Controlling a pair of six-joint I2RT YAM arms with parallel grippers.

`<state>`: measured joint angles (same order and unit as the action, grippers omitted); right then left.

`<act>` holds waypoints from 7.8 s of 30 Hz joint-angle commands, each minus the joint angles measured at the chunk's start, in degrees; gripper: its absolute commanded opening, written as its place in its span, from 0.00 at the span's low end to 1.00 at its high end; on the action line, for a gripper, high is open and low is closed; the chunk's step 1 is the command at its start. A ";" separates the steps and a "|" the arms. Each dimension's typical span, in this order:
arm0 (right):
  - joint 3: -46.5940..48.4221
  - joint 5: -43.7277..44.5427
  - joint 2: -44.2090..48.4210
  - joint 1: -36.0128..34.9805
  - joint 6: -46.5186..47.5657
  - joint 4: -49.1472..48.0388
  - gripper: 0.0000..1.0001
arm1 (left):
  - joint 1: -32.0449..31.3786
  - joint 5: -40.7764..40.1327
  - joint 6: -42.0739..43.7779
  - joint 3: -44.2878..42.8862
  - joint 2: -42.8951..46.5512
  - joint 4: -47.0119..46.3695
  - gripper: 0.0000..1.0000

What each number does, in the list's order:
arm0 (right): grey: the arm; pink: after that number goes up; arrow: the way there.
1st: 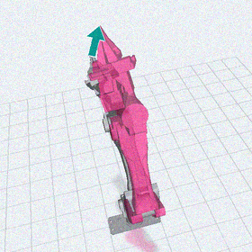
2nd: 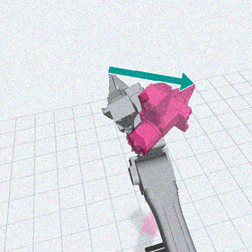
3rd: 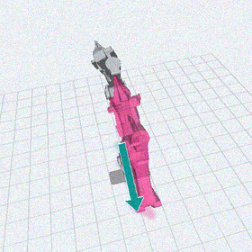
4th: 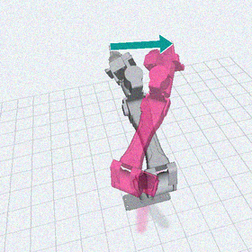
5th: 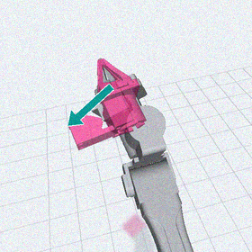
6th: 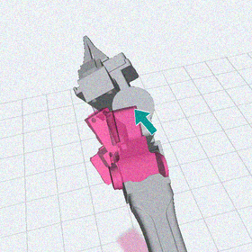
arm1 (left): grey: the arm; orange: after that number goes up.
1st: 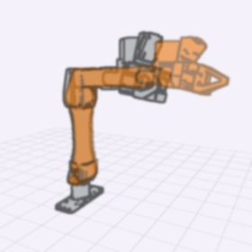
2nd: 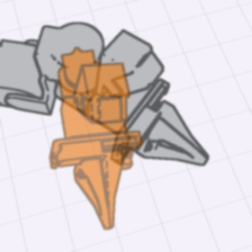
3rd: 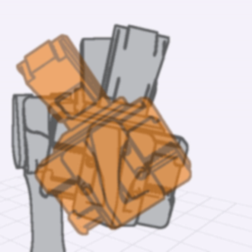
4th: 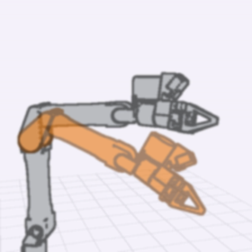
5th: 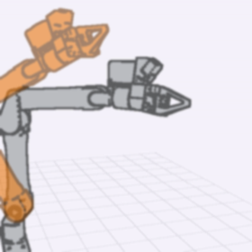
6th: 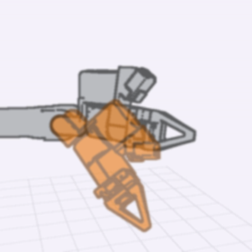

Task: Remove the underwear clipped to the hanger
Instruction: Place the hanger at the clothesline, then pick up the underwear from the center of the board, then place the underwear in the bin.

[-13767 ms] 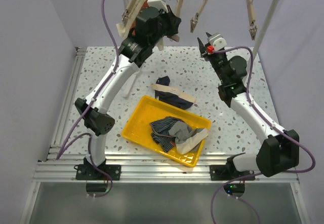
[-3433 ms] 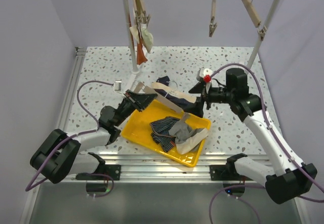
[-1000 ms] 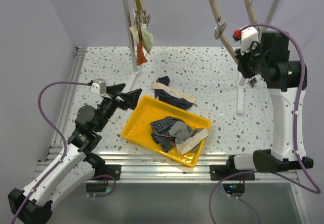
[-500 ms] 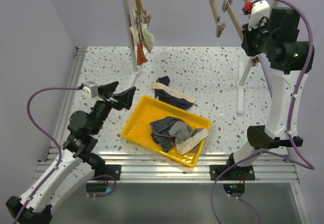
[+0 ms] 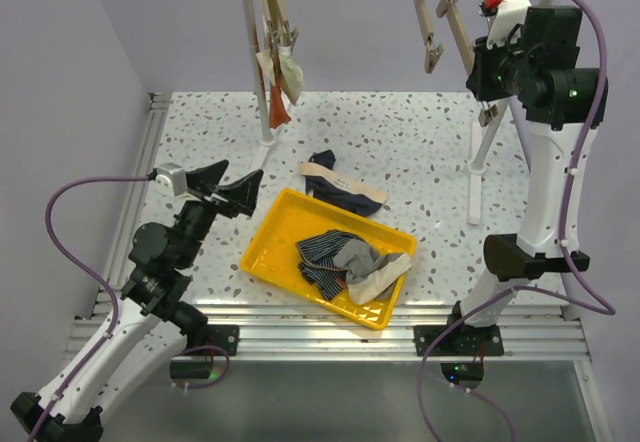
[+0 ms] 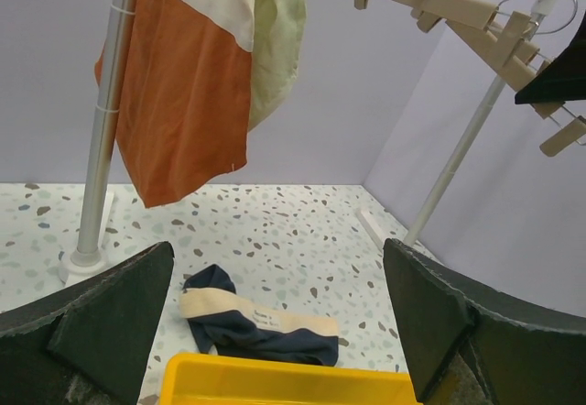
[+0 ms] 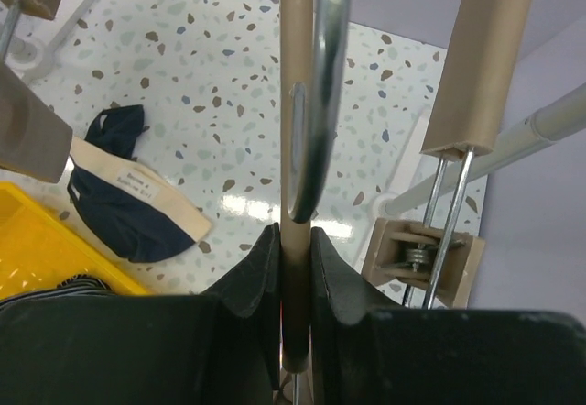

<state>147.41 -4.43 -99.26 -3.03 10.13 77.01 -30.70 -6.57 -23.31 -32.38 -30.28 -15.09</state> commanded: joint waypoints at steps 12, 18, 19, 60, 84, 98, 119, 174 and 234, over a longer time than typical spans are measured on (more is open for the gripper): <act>2.78 0.91 -1.98 0.04 -8.46 -12.59 0.00 | 0.38 -2.92 0.02 -0.05 2.42 0.33 1.00; 4.98 1.09 -4.97 -0.05 -9.69 -15.83 0.00 | 0.46 -3.19 -0.07 0.04 2.42 0.15 1.00; 5.25 1.00 -5.32 -0.05 -9.69 -16.45 0.00 | 0.38 -3.27 -0.16 0.04 2.42 0.15 1.00; -2.04 4.60 -6.40 -3.13 -2.76 -30.25 0.39 | 0.46 -3.10 -1.83 -0.05 1.19 -0.73 1.00; -49.48 -4.09 35.88 -2.95 19.66 -49.94 0.99 | 0.11 1.65 -2.80 -7.25 -17.85 4.45 1.00; -65.94 -12.80 47.06 -2.95 21.69 -49.16 0.99 | -13.24 -12.49 4.33 -20.18 -38.09 10.52 1.00; -88.78 -25.81 48.38 -3.04 16.25 -40.71 0.98 | -13.52 -23.15 -45.13 -50.30 -78.66 39.06 0.91; -102.07 -27.30 46.09 -2.51 8.41 -51.17 0.98 | -7.36 16.76 8.10 -3.48 -16.22 10.42 0.00; -29.81 -4.19 1.88 -35.11 -15.23 -62.24 0.99 | -12.37 -26.83 -11.84 1.88 16.31 31.09 1.00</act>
<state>116.44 -13.43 -96.36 -36.64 -6.59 18.31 -42.89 -30.96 -33.28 -31.11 -14.74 15.84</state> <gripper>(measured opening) 0.986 0.997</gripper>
